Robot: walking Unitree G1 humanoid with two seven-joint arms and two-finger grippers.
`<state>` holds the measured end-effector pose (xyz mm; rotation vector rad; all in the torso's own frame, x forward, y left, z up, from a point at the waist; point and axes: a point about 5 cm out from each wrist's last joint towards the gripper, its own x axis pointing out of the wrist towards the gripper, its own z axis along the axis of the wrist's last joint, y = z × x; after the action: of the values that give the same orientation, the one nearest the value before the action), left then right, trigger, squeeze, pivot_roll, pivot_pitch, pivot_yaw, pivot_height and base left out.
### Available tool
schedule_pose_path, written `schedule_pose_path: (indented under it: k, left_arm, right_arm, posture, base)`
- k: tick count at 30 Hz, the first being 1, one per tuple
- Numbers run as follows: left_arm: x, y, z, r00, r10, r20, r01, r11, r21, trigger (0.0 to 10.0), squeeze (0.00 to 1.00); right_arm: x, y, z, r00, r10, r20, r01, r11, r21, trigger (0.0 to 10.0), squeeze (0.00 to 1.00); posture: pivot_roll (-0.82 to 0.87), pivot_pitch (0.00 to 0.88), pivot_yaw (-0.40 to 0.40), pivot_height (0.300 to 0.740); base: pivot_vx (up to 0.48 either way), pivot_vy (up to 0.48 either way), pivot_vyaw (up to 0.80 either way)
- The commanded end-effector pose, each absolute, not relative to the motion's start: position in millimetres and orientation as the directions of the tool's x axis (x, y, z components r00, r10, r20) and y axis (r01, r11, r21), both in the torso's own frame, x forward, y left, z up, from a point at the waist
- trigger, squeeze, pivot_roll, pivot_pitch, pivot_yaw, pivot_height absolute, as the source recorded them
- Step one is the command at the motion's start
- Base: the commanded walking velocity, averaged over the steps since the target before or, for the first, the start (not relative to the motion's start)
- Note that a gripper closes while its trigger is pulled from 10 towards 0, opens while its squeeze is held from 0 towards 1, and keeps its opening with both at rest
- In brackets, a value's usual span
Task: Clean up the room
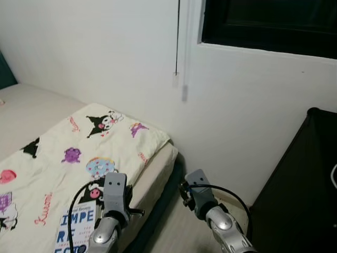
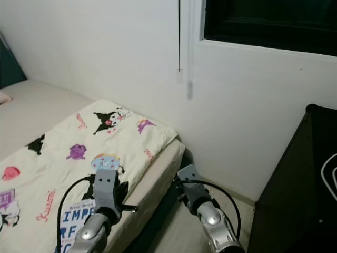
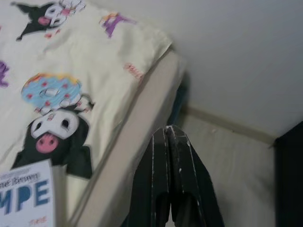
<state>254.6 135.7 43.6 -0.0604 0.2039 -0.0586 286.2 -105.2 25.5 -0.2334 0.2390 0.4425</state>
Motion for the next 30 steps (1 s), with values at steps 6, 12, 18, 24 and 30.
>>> schedule_pose_path:
  k: [6, 12, 18, 24, 30]
  left_arm:
    - [253.6, 136.7, 43.1, 0.979, -0.064, -0.195, 0.056, 0.997, -0.045, 10.0, 0.00]
    - [253.2, 135.5, 43.9, 0.981, -0.066, -0.182, 0.059, 0.997, -0.042, 10.0, 0.00]
    - [254.4, 138.7, 45.9, 0.985, -0.044, -0.168, 0.041, 0.999, -0.021, 10.0, 0.00]
    - [254.6, 142.4, 46.5, 0.986, -0.025, -0.164, 0.022, 1.000, -0.020, 10.0, 0.00]
    - [254.7, 142.3, 46.5, 0.986, -0.027, -0.162, 0.024, 1.000, -0.019, 10.0, 0.00]
  right_arm:
    - [285.1, -102.2, 25.1, 0.867, 0.411, -0.283, -0.470, 0.863, -0.187, 10.0, 0.00]
    - [284.3, -100.2, 25.3, 0.864, 0.418, -0.282, -0.476, 0.859, -0.187, 10.0, 0.00]
    - [286.6, -100.6, 28.5, 0.873, 0.411, -0.264, -0.461, 0.871, -0.171, 10.0, 0.00]
    - [288.6, -101.1, 30.8, 0.881, 0.401, -0.251, -0.448, 0.879, -0.166, 10.0, 0.00]
    - [288.5, -101.4, 30.4, 0.878, 0.405, -0.255, -0.453, 0.875, -0.173, 10.0, 0.00]
  posture:
    - [-0.04, 0.000, -0.023, 0.740]
    - [-0.04, 0.000, -0.025, 0.740]
    - [-0.04, 0.000, -0.025, 0.740]
    - [-0.03, 0.000, -0.026, 0.740]
    - [-0.03, 0.000, -0.027, 0.740]
  base:
    - [0.000, 0.000, 0.11]
    - [0.000, 0.000, 0.77]
    - [0.000, 0.000, 0.80]
    - [0.000, 0.000, 0.80]
    - [0.000, 0.000, 0.80]
